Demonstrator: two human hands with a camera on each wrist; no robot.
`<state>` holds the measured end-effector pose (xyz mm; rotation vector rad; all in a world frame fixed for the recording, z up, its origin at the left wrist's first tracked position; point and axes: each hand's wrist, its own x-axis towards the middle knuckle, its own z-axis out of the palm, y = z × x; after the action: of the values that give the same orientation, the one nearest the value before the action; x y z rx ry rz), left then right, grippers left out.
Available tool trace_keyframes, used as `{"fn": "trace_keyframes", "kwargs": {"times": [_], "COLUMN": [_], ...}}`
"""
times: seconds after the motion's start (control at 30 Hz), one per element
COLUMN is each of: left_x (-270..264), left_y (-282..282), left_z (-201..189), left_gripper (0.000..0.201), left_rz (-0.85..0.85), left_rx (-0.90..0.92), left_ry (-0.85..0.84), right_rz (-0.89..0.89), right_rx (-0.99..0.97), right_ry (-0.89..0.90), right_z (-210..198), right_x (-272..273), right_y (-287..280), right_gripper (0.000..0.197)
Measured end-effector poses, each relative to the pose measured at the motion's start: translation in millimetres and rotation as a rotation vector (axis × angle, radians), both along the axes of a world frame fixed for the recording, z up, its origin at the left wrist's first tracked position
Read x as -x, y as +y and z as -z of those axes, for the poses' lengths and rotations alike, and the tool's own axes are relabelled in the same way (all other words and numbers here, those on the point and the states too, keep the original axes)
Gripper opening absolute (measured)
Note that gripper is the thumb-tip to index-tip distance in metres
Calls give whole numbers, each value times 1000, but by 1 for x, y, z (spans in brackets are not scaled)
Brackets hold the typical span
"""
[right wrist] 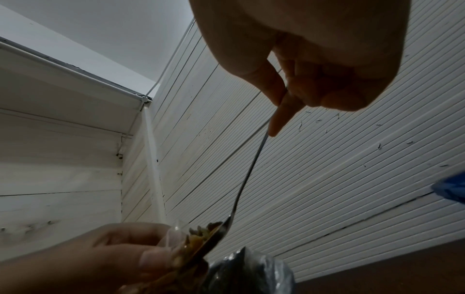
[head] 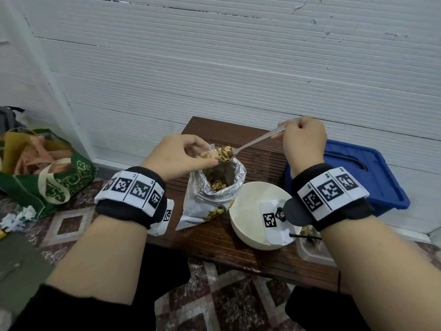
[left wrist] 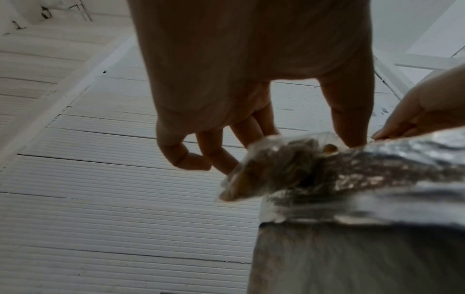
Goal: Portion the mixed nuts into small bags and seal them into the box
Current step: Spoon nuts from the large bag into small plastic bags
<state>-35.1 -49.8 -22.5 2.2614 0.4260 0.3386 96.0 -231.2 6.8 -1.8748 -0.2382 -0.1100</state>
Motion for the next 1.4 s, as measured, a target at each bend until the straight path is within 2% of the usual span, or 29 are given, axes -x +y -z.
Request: {"fn": "trace_keyframes", "kwargs": {"times": [0.3,0.43,0.6,0.73,0.87,1.03,1.27,1.4], "left_x": [-5,-6,-9,-9,-8,-6,-6,-5], "left_y": [-5,-7,-9,-5,-2,3,-1,-9], "left_z": [5,7,5,5,4,3,-3,-9], "left_gripper": [37,47,33,27,28,33,22,28], "left_rz": [-17,-44,-60,-86,-102,-129,-161,-188], "left_rx": [-7,-18,38,89,146,210,236,215], "left_ry": [-11,-36,-69,-91,-127,-187,-303,-383], "right_rz": [-94,-174,-304,-269,-111,18,-85,-145], "right_rx": [-6,-84,-190,-266,-318,-206,118,221], "right_ry": [-48,-125,-268,-359,-356,-281,-229,-216], "right_z": [5,0,-5,-8,-9,0,39,58], "right_x": [4,13,21,20,12,9,27,38], "right_y": [9,11,7,1,-9,-13,-2,4], "right_gripper": [33,25,22,21,20,25,22,21]}}
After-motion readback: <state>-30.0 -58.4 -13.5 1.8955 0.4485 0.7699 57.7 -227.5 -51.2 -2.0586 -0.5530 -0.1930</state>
